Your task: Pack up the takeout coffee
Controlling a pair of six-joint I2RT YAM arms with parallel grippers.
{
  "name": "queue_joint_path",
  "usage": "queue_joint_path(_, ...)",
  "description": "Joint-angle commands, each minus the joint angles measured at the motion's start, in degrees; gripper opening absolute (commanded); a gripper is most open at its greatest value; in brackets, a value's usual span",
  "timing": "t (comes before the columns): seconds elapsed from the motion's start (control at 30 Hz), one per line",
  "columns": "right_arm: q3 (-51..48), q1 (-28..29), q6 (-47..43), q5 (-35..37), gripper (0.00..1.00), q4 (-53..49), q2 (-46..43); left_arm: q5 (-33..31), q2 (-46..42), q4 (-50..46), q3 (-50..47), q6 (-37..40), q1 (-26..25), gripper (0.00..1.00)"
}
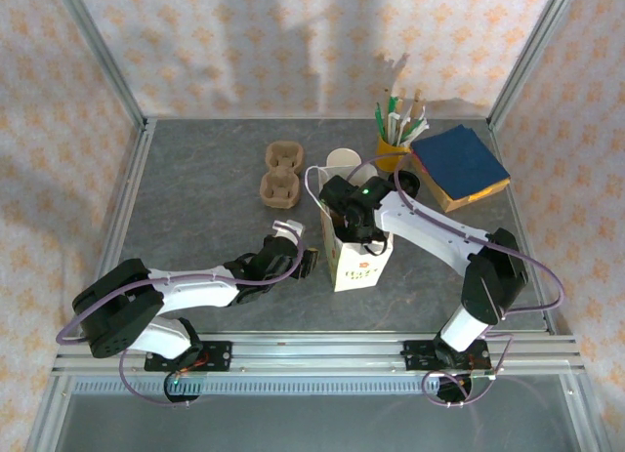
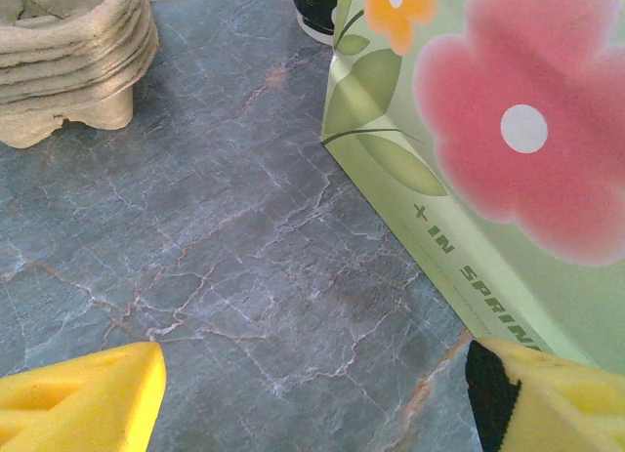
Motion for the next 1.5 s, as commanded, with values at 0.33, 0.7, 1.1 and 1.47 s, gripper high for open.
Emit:
queue_joint_path(0.33, -4.17, -0.36, -0.89, -1.32, 0.48, 3.52, 2.95, -1.41, 0.92, -0.38, 1.26, -0.81, -0.63, 0.82)
queue_joint_path(0.7, -6.13, -1.13, -1.62, -2.8, 0.48, 5.03, 4.0, -1.65, 0.3, -0.33, 0.61, -1.16, -0.63, 0.82)
queue_joint_path(1.1, -4.33, -1.19, -1.52, -2.42, 0.49, 4.14, 3.86, -1.78, 0.56, -0.18, 0.67, -0.9, -0.63, 0.82)
queue_joint_path(1.47, -3.0, -1.14, -1.43, -1.98, 0.52, 3.83, 3.5, -1.87, 0.48, -0.38, 1.1, -0.81, -0.63, 0.82)
